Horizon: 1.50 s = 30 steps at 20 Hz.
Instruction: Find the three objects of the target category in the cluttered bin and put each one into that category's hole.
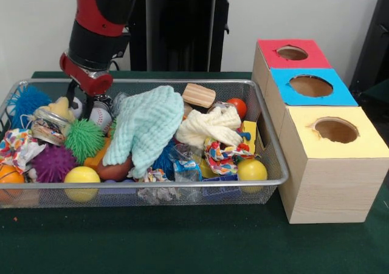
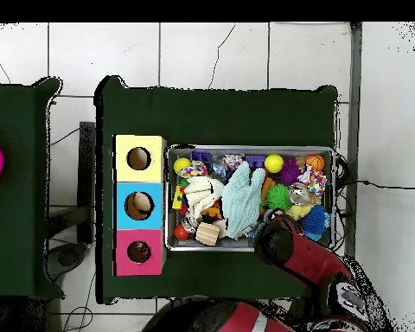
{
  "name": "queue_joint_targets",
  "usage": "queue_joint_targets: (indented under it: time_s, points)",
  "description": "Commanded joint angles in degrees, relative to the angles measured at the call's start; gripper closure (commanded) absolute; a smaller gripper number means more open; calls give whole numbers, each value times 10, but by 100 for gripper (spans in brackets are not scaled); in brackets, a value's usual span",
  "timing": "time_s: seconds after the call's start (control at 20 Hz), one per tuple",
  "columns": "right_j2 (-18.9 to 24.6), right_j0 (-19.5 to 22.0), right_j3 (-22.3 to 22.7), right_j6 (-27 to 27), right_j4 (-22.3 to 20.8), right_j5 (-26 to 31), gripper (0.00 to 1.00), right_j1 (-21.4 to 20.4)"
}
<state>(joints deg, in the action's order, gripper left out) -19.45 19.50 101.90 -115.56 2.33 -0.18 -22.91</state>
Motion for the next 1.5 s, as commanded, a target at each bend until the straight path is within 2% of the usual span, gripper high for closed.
queue_joint_targets:
  time_s: [0.05, 0.2, 0.35, 0.65, 0.9, 1.15, 1.5]
  points:
    - [-21, -34, -26, -145, 84, -13, 0, 39]
    - [-20, -27, -39, -121, 88, -13, 0, 46]
    - [-7, -4, -39, -102, 80, -2, 0, 35]
    - [-10, 13, -37, -76, 73, 69, 0, -12]
    - [-24, 10, -45, -76, 78, 101, 0, -22]
    - [-28, 17, -51, -68, 69, 107, 0, -30]
    - [-13, 29, -54, -74, 62, 61, 0, -12]
